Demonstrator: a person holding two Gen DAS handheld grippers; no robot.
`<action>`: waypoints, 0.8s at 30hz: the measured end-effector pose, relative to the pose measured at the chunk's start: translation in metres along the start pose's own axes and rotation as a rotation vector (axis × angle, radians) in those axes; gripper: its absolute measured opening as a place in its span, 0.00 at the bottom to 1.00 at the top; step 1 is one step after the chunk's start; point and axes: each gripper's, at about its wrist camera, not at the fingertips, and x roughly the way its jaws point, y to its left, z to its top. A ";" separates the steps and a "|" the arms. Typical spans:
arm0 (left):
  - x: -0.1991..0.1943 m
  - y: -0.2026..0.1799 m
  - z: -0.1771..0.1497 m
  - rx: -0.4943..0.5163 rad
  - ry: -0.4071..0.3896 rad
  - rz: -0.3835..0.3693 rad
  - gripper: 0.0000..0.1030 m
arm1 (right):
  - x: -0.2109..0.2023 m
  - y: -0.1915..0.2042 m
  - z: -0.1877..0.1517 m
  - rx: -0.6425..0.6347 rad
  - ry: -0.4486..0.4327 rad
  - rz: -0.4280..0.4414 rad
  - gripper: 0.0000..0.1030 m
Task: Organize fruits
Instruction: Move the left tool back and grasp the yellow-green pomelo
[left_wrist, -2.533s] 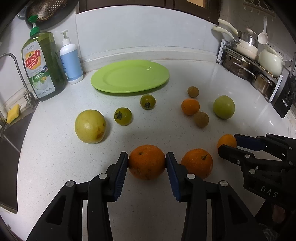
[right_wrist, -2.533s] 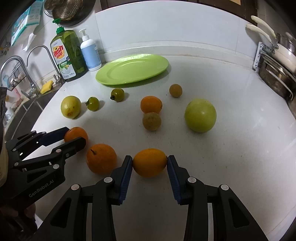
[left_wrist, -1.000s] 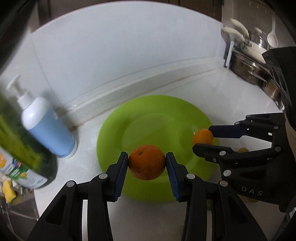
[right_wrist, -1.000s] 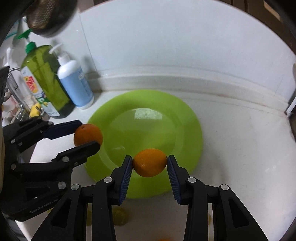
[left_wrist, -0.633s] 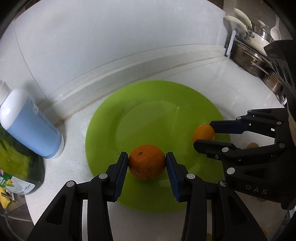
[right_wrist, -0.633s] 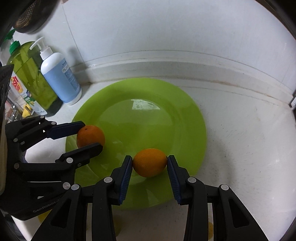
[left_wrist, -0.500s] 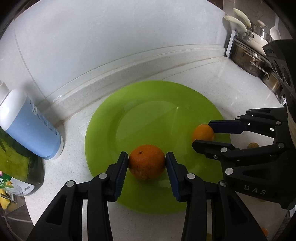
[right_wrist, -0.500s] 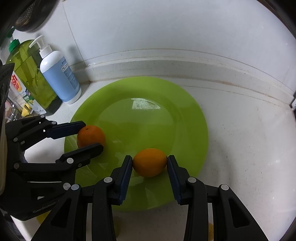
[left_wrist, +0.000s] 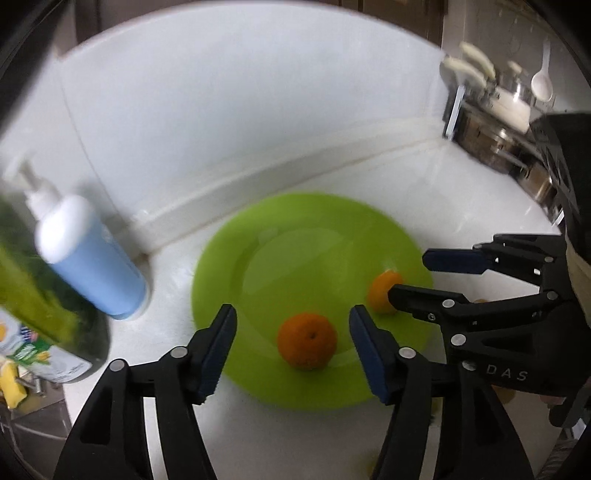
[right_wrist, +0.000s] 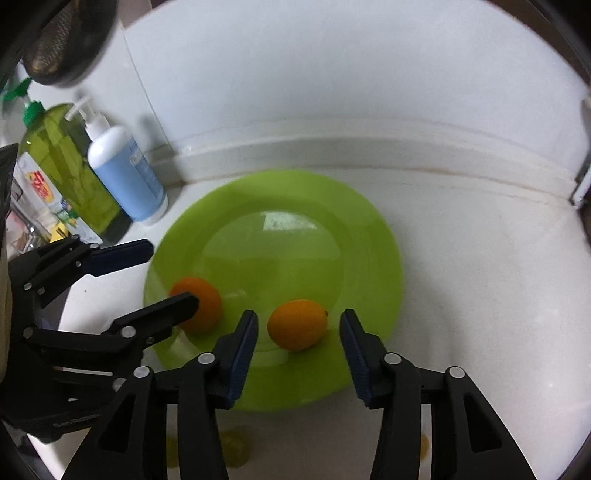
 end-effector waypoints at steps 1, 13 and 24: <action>-0.009 -0.001 -0.001 -0.002 -0.017 0.009 0.65 | -0.008 0.001 -0.002 -0.001 -0.017 -0.003 0.47; -0.103 -0.012 -0.043 -0.081 -0.177 0.091 0.77 | -0.111 0.026 -0.048 -0.027 -0.227 -0.063 0.60; -0.147 -0.025 -0.095 -0.039 -0.204 0.162 0.81 | -0.154 0.038 -0.110 0.043 -0.276 -0.111 0.64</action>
